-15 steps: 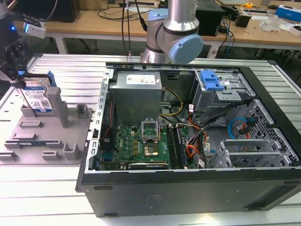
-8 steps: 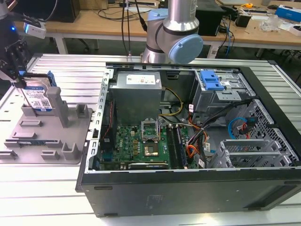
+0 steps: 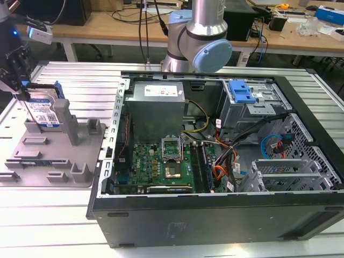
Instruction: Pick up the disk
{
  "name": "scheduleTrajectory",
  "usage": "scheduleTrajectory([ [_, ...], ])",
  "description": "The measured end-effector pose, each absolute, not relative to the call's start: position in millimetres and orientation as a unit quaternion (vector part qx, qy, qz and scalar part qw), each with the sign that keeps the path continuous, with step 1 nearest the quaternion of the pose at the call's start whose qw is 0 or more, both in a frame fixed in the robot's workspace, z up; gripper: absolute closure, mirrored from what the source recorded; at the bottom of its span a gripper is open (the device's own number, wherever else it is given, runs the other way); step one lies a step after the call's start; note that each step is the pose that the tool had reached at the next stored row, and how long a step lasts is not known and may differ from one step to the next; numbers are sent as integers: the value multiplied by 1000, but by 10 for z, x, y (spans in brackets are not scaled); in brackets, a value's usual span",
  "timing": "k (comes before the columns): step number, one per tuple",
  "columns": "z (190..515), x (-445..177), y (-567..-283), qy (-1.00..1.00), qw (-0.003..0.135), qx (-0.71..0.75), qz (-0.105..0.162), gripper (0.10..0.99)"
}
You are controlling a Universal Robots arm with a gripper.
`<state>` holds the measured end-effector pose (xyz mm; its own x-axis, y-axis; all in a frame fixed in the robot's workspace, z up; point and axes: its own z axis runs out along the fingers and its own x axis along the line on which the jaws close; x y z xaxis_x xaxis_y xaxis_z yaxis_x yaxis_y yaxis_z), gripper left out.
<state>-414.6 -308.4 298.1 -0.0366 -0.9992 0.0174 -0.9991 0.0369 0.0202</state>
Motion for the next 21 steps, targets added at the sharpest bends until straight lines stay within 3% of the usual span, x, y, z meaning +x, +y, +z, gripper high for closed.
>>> scheduleTrajectory([
  [4,3072,-4146,-3085,-720,13,694,-2,718],
  [21,4088,-4133,-3088,-720,11,694,-4,718],
])
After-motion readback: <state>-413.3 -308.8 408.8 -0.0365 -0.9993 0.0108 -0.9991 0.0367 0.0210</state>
